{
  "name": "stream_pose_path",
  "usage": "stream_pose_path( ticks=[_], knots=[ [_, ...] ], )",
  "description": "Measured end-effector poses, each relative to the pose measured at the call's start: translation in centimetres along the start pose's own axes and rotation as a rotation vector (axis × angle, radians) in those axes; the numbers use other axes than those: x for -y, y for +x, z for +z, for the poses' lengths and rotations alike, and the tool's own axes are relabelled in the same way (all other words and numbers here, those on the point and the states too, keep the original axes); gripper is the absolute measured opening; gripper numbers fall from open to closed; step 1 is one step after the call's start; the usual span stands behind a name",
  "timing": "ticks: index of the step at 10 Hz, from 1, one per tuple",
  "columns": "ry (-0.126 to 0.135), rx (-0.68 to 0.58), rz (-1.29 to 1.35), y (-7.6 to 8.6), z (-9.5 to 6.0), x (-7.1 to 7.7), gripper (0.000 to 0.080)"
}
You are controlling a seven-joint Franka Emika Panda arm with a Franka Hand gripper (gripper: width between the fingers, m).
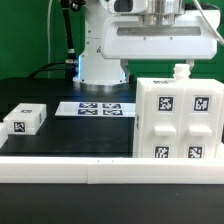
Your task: Assemble cabinet
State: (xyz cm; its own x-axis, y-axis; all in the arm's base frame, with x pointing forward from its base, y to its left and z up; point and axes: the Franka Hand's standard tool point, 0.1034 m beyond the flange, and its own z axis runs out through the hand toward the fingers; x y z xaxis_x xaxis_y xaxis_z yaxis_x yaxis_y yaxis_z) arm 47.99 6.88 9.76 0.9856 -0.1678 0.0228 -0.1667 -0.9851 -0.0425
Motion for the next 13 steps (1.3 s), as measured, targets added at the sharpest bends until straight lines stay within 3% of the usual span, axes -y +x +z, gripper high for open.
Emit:
stream_pose_path(
  ticks=[6,7,8,10,13],
  knots=[
    [0.0,-0.008,-0.041,0.2,0.0,-0.6,0.0797],
    [-0.002,-0.011,-0.078,-0.3,0.6,-2.4,0.0797],
    [-0.013,-0.009,-0.094,-0.8,1.2,-5.6,0.0797],
    [-0.024,-0.002,-0.116,-0.8,1.7,-10.0,0.0797],
    [-0.028,-0.003,-0.118,-0.6,1.6,-11.2,0.0797]
  ],
)
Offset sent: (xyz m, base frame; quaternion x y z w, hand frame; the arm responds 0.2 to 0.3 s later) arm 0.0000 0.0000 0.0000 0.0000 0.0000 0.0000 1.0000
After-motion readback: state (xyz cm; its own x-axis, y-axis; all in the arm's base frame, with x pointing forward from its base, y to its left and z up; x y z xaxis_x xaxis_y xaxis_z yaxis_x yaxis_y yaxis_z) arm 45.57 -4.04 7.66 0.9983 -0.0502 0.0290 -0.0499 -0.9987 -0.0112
